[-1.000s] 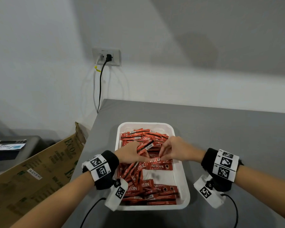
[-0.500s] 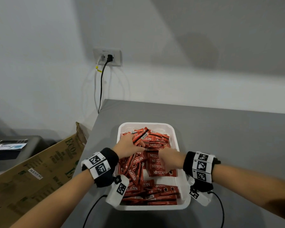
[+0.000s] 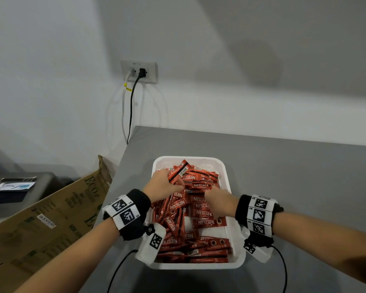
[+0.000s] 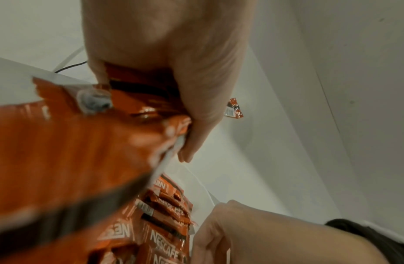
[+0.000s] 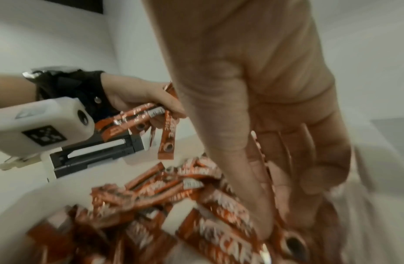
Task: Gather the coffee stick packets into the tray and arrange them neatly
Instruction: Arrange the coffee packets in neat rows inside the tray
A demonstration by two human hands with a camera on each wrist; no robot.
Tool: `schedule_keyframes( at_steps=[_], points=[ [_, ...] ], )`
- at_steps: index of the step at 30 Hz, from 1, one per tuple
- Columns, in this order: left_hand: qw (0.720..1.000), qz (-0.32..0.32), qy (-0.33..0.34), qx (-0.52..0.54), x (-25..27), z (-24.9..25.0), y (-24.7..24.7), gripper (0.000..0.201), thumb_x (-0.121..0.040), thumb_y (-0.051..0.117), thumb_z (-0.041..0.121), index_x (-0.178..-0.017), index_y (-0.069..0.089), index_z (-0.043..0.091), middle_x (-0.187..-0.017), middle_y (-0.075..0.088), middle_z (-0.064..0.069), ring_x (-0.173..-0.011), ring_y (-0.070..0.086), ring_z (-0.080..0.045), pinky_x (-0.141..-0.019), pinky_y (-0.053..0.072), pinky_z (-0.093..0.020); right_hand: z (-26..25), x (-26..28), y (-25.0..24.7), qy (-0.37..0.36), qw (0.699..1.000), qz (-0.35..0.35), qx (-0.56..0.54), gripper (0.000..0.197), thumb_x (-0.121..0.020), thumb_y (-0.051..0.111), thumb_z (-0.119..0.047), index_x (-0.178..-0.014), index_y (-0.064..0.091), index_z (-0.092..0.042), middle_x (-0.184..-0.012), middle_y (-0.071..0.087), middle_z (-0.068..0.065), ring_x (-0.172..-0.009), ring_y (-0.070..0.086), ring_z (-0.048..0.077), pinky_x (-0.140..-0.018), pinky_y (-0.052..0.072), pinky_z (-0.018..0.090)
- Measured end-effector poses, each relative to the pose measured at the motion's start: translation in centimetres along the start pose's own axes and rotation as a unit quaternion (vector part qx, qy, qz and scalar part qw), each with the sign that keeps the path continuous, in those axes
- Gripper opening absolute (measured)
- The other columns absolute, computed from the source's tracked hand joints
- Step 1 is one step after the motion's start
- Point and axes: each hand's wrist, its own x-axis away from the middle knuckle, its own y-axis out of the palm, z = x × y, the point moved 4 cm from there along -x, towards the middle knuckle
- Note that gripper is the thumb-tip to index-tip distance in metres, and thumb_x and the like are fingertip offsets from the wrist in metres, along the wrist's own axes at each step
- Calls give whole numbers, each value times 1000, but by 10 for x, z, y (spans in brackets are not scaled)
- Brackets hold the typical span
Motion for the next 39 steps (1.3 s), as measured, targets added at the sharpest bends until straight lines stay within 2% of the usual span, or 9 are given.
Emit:
schedule_keyframes(
  at_steps=[2, 5, 11, 16, 20, 25, 27, 30, 39],
  points=[
    [999, 35, -24, 6, -1, -6, -11, 10, -85, 63, 11, -88, 69, 4, -71, 61, 5, -53, 52, 2, -50, 39, -4, 0, -3, -12, -14, 998, 49, -34, 16, -82, 56, 6, -70, 53, -4, -73, 58, 5, -80, 62, 24, -61, 48, 26],
    [994, 80, -68, 38, -4, -15, -28, 19, -86, 60, 11, -91, 65, -7, -77, 61, -10, -57, 52, -11, -48, 41, -8, -13, -7, -28, -82, 984, 131, -89, 9, -86, 61, -9, -93, 66, -8, -97, 67, 4, -93, 62, 17, -81, 50, 29],
    [989, 105, -93, 49, 0, -18, -41, 18, -90, 59, 15, -91, 63, -3, -59, 49, 2, -36, 47, 1, -39, 35, -6, -50, -29, -16, -160, 983, 93, -1, 32, -87, 63, -19, -117, 60, -8, -117, 59, 8, -108, 56, 22, -91, 49, 38],
    [988, 107, -91, 56, 3, -22, -41, 20, -89, 59, 11, -93, 63, -8, -60, 49, 1, -35, 46, 5, -39, 35, -7, -57, -36, -17, -172, 980, 89, 38, 20, -86, 61, -15, -105, 61, -6, -107, 61, 8, -101, 56, 23, -86, 48, 38],
    [989, 108, -89, 51, 4, -25, -43, 23, -88, 60, 12, -93, 64, -10, -67, 53, -4, -40, 46, -2, -41, 35, -6, -51, -39, -21, -186, 979, 52, -57, 16, -87, 62, -12, -102, 59, -6, -94, 64, 7, -82, 59, 18, -76, 51, 31],
    [987, 119, -83, 68, 4, -25, -47, 15, -87, 60, 12, -87, 63, -2, -66, 51, -4, -51, 44, -9, -43, 36, -6, -21, -49, -47, -125, 954, 141, -232, 21, -87, 52, 2, -105, 62, -2, -105, 63, 11, -96, 58, 22, -80, 46, 26],
    [987, 118, -83, 73, 3, -24, -47, 15, -87, 60, 13, -88, 63, -3, -67, 51, -4, -52, 45, -8, -43, 37, -6, -19, -53, -44, -86, 954, 130, -257, 17, -88, 48, -3, -102, 59, -2, -101, 62, 10, -91, 59, 24, -77, 47, 30],
    [987, 116, -83, 73, 0, -24, -47, 23, -88, 60, 13, -93, 64, -9, -69, 53, -5, -52, 46, -8, -44, 38, -6, -34, -56, -26, -58, 971, 86, -214, 10, -87, 56, -17, -93, 55, -8, -86, 61, 3, -73, 56, 17, -66, 48, 31],
    [985, 127, -91, 68, 2, -29, -47, 20, -88, 59, 15, -91, 64, -5, -71, 52, -10, -52, 44, -9, -49, 38, -13, -49, -74, -20, -32, 983, 156, -96, 22, -87, 63, -23, -103, 60, -9, -101, 61, 7, -92, 61, 25, -73, 50, 34]
  ],
)
